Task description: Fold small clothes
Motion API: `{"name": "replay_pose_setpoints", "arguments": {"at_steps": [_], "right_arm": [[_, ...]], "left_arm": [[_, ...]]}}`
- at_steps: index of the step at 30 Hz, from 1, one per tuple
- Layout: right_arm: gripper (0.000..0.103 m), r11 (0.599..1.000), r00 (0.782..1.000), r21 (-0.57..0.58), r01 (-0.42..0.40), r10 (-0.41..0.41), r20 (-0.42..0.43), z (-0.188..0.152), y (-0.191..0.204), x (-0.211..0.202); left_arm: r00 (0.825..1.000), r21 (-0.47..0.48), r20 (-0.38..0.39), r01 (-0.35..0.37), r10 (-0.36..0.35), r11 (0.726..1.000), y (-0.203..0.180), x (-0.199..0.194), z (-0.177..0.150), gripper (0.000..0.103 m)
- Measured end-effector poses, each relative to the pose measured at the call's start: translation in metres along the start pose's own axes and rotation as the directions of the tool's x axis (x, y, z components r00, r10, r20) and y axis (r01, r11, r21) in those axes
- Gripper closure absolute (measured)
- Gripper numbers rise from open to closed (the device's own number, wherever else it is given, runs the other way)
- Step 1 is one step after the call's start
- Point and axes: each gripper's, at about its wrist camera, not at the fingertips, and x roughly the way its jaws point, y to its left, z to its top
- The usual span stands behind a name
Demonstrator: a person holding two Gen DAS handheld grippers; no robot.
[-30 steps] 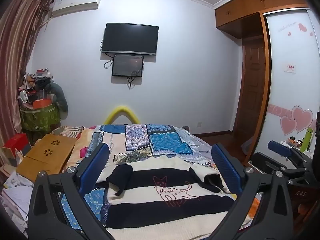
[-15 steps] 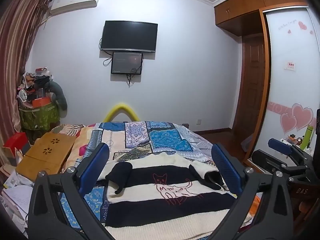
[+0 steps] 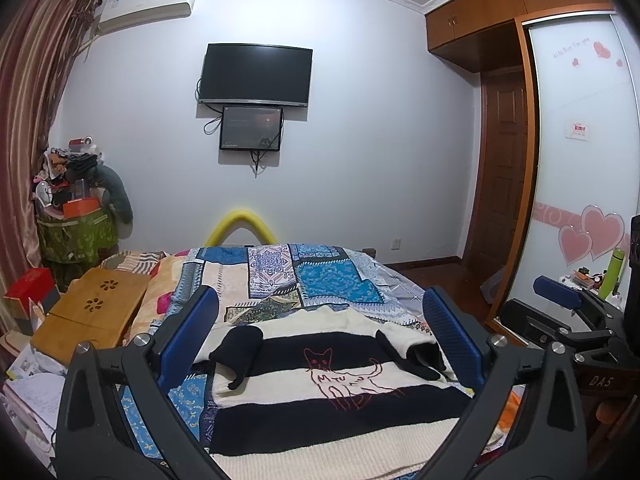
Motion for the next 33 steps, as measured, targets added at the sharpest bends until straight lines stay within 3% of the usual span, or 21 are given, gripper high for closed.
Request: {"name": "replay_pose_setpoints", "arguments": {"at_steps": [33], "right_arm": [[0.0,1.0,1.0,0.0,0.0,0.0,0.0,0.0015,-0.0004,-0.0011]], "left_arm": [[1.0,0.007,0.011,0.002,-0.002,1.0,-0.0042,-0.0021,0.003,0.0]]}}
